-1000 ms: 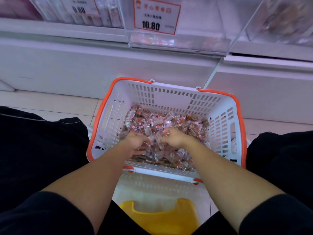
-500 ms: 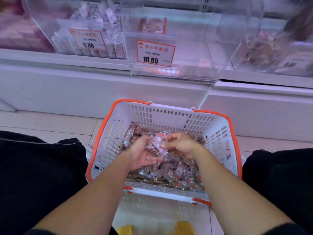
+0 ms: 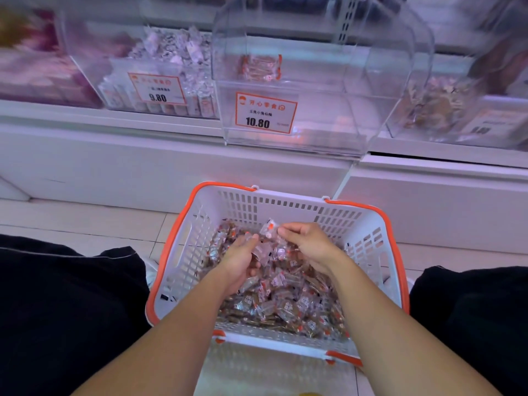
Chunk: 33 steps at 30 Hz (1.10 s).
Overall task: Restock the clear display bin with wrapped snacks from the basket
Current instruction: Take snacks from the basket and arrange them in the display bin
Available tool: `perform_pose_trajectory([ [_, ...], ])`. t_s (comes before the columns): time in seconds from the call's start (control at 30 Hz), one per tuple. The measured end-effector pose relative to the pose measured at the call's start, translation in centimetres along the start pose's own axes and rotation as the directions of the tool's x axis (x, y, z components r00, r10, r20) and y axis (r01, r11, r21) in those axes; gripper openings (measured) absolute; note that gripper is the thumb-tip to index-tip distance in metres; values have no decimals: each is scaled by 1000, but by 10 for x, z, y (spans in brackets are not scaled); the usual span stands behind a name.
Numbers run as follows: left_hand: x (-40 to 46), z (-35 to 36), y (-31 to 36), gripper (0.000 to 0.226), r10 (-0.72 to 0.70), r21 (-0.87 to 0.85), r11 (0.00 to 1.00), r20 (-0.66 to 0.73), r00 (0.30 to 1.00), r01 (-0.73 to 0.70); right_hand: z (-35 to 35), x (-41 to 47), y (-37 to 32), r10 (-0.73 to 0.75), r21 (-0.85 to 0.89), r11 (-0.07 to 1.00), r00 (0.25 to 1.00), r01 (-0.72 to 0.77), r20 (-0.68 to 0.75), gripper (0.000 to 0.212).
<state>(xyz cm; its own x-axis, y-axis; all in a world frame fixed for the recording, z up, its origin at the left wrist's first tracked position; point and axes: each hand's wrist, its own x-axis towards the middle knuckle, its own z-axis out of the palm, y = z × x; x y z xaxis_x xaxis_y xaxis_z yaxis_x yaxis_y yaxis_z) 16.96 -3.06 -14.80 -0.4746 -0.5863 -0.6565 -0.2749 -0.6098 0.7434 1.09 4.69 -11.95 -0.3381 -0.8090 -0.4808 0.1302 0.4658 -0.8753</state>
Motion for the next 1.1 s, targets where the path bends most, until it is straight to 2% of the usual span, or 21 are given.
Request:
perform_pose_trajectory([
  [0.07, -1, 4, 5, 41, 57, 1, 998, -14, 998, -57, 3, -2, -1, 31, -30, 999, 991, -28, 128, 26],
  [0.1, -2, 6, 7, 40, 87, -6, 996, -27, 996, -87, 7, -3, 0, 23, -55, 998, 990, -15, 138, 33],
  [0.23, -3, 11, 19, 37, 149, -53, 987, -77, 986, -153, 17, 0, 0, 1, 49, 999, 999, 1, -36, 55],
  [0.33, -4, 13, 26, 52, 136, -148, 979, -65, 989, -144, 16, 1, -3, 7, 40, 999, 1000, -7, -2, 53],
  [0.4, -4, 15, 30, 54, 166, -141, 975, -63, 984, -174, 19, 2, -6, -15, 78, 997, 999, 12, 32, 48],
  [0.47, -4, 16, 35, 44, 218, -119, 966, -109, 970, -230, 21, 2, -13, -65, 75, 995, 998, 63, 18, 41],
  [0.57, 0, 14, 41, 18, 290, -67, 948, -217, 932, -310, 21, -1, -27, -139, -27, 990, 989, 138, -56, 40],
  [0.63, -1, 15, 45, 16, 285, -65, 949, -241, 928, -308, 21, -4, -37, -207, -115, 974, 975, 196, -84, 39],
  [0.73, -5, 20, 57, 35, 184, -251, 943, -152, 971, -218, 27, -7, -47, -324, -191, 934, 941, 303, -94, 39],
  [0.8, -7, 20, 63, 40, 145, -347, 923, -89, 985, -167, 33, -9, -49, -375, -220, 911, 922, 347, -99, 38],
  [0.9, -9, 15, 69, 44, 104, -428, 895, -73, 992, -126, 42, -12, -47, -435, -261, 882, 890, 392, -135, 39],
  [1.03, -14, 12, 72, 28, 161, -444, 880, -49, 986, -166, 47, -12, -46, -482, -325, 852, 858, 411, -178, 41],
  [1.1, -14, 12, 71, 35, 208, -437, 879, -12, 978, -192, 46, -13, -48, -479, -332, 851, 860, 406, -177, 41],
])
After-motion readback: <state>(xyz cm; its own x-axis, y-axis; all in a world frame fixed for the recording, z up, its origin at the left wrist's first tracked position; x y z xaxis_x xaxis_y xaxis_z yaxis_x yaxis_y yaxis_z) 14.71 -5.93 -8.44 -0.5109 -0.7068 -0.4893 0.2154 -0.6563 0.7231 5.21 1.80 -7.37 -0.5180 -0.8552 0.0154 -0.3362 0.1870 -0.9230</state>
